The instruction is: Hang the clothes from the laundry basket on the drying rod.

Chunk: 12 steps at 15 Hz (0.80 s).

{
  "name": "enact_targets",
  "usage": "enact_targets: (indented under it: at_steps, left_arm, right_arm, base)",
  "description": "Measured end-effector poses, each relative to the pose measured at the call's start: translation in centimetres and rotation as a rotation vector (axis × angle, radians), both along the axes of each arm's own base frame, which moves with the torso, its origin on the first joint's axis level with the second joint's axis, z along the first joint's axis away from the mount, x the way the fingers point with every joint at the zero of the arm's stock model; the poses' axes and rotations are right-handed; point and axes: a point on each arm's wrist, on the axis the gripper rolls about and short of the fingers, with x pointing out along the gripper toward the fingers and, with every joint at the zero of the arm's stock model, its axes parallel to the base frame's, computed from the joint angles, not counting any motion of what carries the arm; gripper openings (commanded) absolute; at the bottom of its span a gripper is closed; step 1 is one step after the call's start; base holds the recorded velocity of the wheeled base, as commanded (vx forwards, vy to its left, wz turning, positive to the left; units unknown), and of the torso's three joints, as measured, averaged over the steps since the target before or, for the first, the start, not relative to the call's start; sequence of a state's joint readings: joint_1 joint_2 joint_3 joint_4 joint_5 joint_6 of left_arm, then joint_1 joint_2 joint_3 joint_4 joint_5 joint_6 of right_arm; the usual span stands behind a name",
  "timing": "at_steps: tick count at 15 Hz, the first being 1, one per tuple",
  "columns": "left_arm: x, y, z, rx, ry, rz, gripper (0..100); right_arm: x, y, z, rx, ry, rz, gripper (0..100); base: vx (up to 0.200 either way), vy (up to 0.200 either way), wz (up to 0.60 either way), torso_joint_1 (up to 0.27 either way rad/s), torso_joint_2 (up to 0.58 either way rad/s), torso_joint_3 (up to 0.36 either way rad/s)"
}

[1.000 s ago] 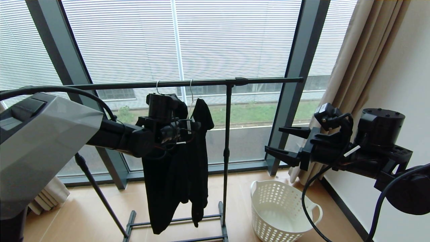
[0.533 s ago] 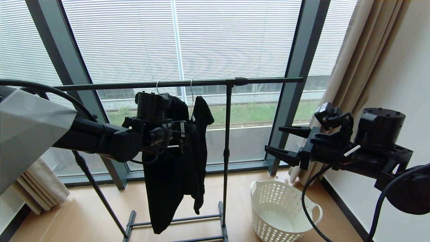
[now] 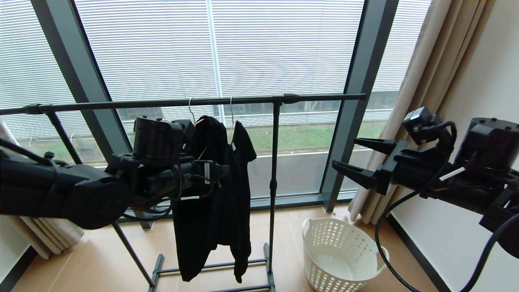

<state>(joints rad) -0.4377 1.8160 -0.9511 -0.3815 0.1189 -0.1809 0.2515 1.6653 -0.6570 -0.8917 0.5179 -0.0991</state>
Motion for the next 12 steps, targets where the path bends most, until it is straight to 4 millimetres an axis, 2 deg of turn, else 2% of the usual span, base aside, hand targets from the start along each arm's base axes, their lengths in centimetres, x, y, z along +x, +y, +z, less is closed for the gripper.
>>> enact_targets:
  at_steps: [2, 4, 7, 9, 12]
  left_arm:
    - [-2.9, 0.8, 0.0, 0.011, 0.019, -0.017, 100]
    - [-5.4, 1.8, -0.4, 0.025, 0.037, -0.028, 100]
    - [-8.7, 3.3, -1.2, 0.045, 0.014, -0.048, 100]
    - [-11.3, 4.5, -1.8, 0.074, -0.023, -0.072, 100]
    - [-16.4, 7.0, -3.5, 0.139, -0.050, -0.062, 100]
  right_arm:
    - [-2.0, -1.0, 1.1, -0.027, 0.032, -0.025, 100]
    - [-4.1, -1.9, 1.2, -0.141, 0.042, -0.124, 100]
    - [-6.9, -2.2, -0.5, -0.280, 0.053, -0.321, 100]
    - [-9.2, -2.1, -1.5, -0.320, 0.060, -0.358, 100]
    - [-13.7, -2.9, -2.9, -0.354, 0.050, -0.409, 100]
  base:
    - [0.000, 0.000, 0.00, 0.000, 0.00, 0.000]
    - [0.000, 0.000, 0.00, 0.000, 0.00, 0.000]
    - [0.000, 0.000, 0.00, 0.000, 0.00, 0.000]
    - [0.000, 0.000, 0.00, 0.000, 0.00, 0.000]
    - [0.000, 0.000, 0.00, 0.000, 0.00, 0.000]
